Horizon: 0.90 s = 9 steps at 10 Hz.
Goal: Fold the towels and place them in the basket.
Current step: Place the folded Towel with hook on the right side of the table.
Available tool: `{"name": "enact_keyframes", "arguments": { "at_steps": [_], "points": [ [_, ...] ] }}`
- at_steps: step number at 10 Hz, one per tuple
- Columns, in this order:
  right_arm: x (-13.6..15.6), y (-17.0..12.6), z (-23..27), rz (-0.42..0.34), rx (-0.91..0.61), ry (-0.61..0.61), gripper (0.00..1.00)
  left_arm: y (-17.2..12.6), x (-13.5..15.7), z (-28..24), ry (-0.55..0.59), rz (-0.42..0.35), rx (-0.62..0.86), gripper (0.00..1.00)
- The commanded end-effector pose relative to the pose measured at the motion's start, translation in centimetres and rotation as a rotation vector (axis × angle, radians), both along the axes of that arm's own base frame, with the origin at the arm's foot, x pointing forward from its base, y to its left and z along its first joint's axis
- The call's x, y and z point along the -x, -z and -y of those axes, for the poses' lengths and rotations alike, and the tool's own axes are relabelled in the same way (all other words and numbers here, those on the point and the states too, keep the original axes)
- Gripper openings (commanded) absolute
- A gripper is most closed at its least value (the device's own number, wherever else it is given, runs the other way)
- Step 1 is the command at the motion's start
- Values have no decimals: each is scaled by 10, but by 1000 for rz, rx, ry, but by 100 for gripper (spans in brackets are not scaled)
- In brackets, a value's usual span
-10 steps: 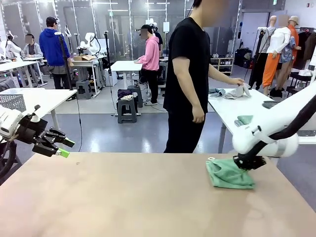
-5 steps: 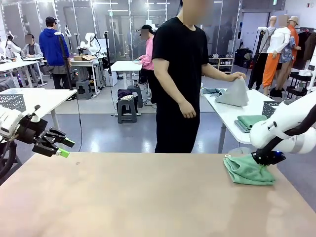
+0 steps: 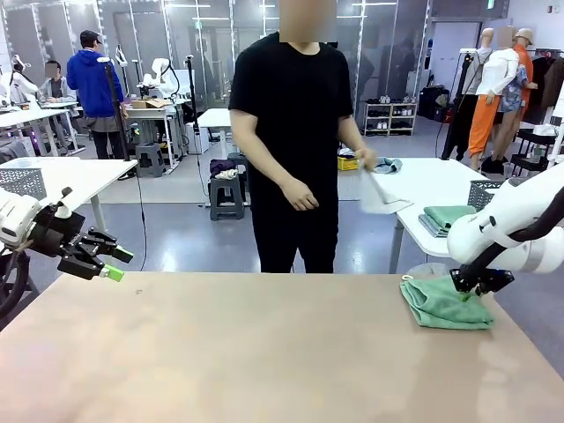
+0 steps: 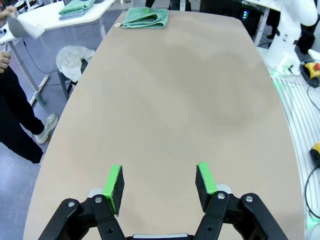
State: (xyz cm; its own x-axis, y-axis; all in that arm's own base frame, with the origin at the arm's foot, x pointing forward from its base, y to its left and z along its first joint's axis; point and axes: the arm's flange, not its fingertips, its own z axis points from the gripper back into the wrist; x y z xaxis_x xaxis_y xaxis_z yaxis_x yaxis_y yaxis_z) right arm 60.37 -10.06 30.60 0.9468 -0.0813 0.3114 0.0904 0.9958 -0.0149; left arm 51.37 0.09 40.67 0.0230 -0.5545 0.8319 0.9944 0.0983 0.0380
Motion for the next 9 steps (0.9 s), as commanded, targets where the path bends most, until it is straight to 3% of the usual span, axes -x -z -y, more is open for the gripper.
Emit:
{"name": "enact_keyframes", "arguments": {
  "at_steps": [1,2,3,5,7,9],
  "points": [
    [13,-18,7,46,7,-23,65,-1,2,0,5,12,0,73],
    [22,-33,6,70,19,-31,70,-1,2,0,5,12,0,73],
    [31,-49,3,84,36,-37,85,-1,2,0,5,12,0,73],
    [56,-87,-16,79,27,-33,100,-1,2,0,5,12,0,73],
    [101,-139,-53,49,-4,-15,100,-1,2,0,5,12,0,73],
    [157,-190,-81,39,-34,-105,100,-1,2,0,5,12,0,73]
  ]
}}
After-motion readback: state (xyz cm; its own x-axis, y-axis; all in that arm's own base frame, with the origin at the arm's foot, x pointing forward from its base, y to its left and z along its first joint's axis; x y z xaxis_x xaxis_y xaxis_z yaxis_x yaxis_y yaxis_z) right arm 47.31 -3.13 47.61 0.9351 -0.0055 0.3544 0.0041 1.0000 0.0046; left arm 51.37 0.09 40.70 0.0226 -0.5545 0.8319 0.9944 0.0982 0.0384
